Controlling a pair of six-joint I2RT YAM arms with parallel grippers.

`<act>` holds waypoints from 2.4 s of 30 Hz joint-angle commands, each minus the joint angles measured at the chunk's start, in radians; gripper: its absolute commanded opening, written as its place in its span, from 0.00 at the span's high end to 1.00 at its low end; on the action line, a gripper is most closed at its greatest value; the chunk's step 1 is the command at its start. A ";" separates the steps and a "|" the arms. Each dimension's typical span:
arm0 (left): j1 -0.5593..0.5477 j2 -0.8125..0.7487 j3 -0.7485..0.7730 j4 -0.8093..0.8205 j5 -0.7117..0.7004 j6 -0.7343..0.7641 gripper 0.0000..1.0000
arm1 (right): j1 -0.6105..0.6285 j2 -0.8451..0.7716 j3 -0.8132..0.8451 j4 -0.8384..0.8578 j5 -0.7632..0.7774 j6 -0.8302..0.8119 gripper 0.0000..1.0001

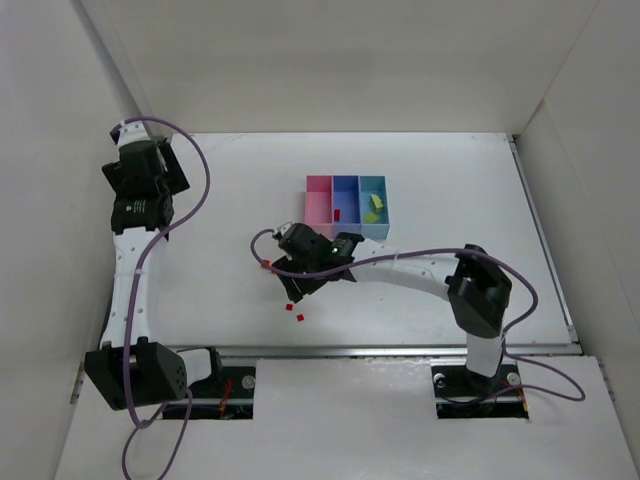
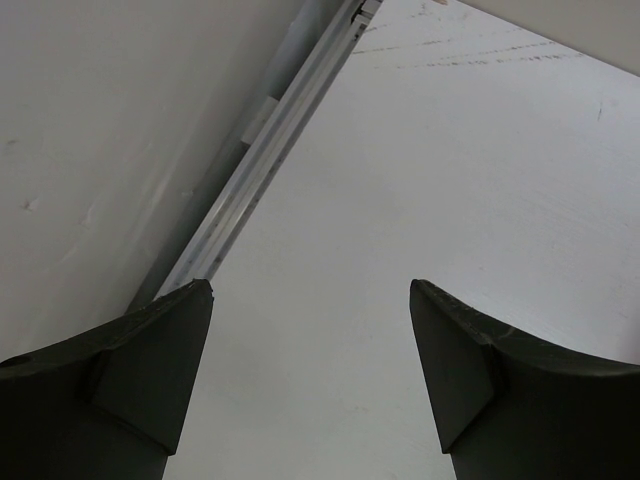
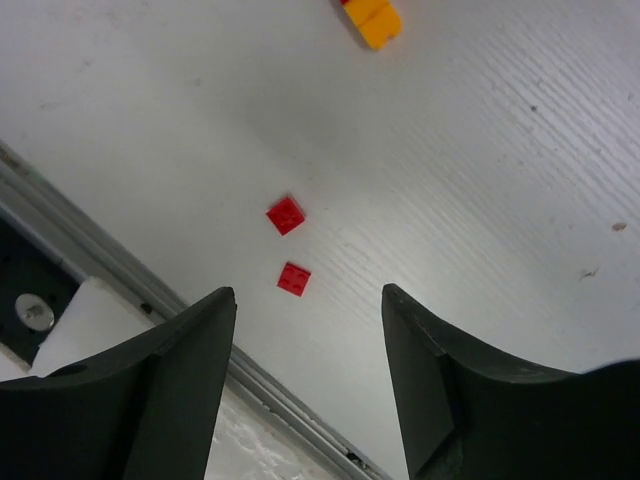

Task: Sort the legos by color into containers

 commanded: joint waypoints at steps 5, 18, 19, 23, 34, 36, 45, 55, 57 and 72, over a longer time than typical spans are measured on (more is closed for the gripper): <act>0.007 -0.007 -0.021 0.045 0.021 0.001 0.22 | 0.085 0.124 0.061 -0.084 0.088 0.168 0.34; 0.007 0.021 -0.021 0.055 0.052 -0.008 0.22 | 0.111 0.138 -0.038 -0.007 0.104 0.239 0.46; 0.007 0.021 -0.021 0.055 0.052 -0.008 0.22 | 0.111 0.152 -0.038 -0.018 0.104 0.239 0.46; 0.007 0.021 -0.021 0.055 0.052 -0.008 0.22 | 0.121 0.184 -0.038 -0.027 0.104 0.251 0.53; 0.007 0.021 -0.021 0.045 0.052 -0.008 0.22 | 0.121 0.203 -0.029 -0.039 0.138 0.260 0.65; 0.007 0.021 -0.021 0.045 0.052 -0.008 0.22 | 0.121 0.215 -0.008 -0.048 0.148 0.260 0.65; 0.007 0.021 -0.021 0.045 0.052 -0.008 0.22 | 0.121 0.241 0.017 -0.058 0.148 0.251 0.78; 0.007 0.012 -0.021 0.045 0.052 -0.008 0.22 | 0.121 0.210 -0.003 -0.049 0.158 0.207 0.98; 0.007 0.012 -0.021 0.045 0.052 -0.008 0.22 | 0.121 0.201 -0.003 -0.049 0.168 0.194 1.00; 0.007 0.012 -0.021 0.045 0.052 -0.008 0.22 | 0.121 0.140 0.028 -0.082 0.197 0.176 1.00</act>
